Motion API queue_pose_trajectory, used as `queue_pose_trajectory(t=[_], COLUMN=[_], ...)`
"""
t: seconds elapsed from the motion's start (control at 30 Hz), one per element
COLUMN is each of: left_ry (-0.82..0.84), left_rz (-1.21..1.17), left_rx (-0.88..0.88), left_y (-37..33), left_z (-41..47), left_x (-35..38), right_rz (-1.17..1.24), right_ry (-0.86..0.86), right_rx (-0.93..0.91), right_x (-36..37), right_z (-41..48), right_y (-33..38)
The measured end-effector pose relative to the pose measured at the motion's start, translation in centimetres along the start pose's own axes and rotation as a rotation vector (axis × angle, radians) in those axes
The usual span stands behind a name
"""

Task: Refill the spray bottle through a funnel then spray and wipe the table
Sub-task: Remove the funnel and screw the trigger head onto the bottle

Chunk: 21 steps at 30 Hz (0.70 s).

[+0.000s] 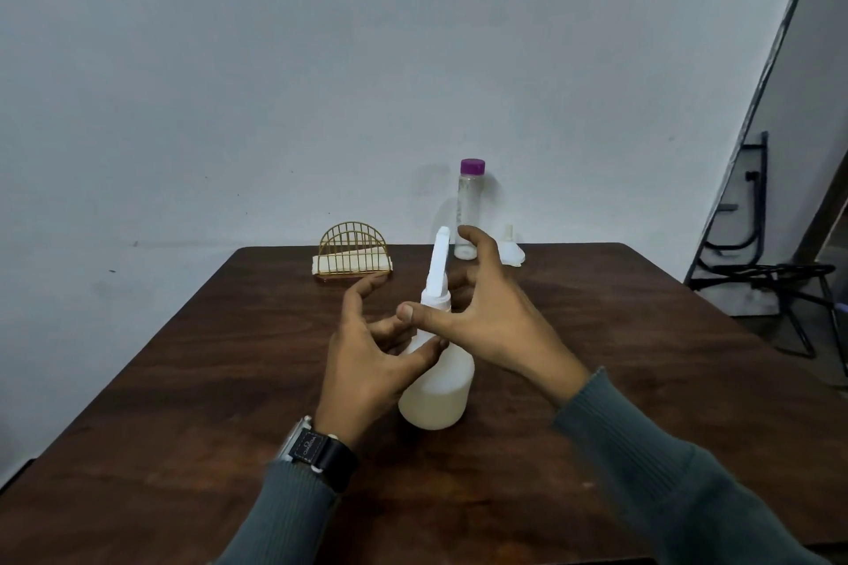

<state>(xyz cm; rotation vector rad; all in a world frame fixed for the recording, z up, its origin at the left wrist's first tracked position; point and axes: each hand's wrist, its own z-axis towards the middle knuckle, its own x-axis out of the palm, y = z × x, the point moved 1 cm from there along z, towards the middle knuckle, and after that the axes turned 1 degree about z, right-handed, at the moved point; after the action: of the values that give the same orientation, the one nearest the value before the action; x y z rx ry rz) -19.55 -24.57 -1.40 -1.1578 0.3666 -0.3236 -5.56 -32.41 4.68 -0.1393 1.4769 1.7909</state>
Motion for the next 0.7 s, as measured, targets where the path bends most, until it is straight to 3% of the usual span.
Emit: queue_pose_trajectory(t=[0.13,0.33,0.7], left_ry=[-0.004,-0.012,0.046], left_rz=[0.016,0.025,0.076], left_rx=[0.005,-0.004,-0.002], left_y=[-0.1,0.0,0.0], left_z=[-0.1,0.0,-0.1], left_x=[0.1,0.0,-0.2], right_rz=[0.103,0.007,0.209], right_ry=[0.006,-0.075,0.051], right_rx=[-0.013,0.004,0.013], right_x=[-0.2,-0.1,0.0], right_z=[0.1,0.2,1.0], right_y=[-0.4,0.4,-0.4])
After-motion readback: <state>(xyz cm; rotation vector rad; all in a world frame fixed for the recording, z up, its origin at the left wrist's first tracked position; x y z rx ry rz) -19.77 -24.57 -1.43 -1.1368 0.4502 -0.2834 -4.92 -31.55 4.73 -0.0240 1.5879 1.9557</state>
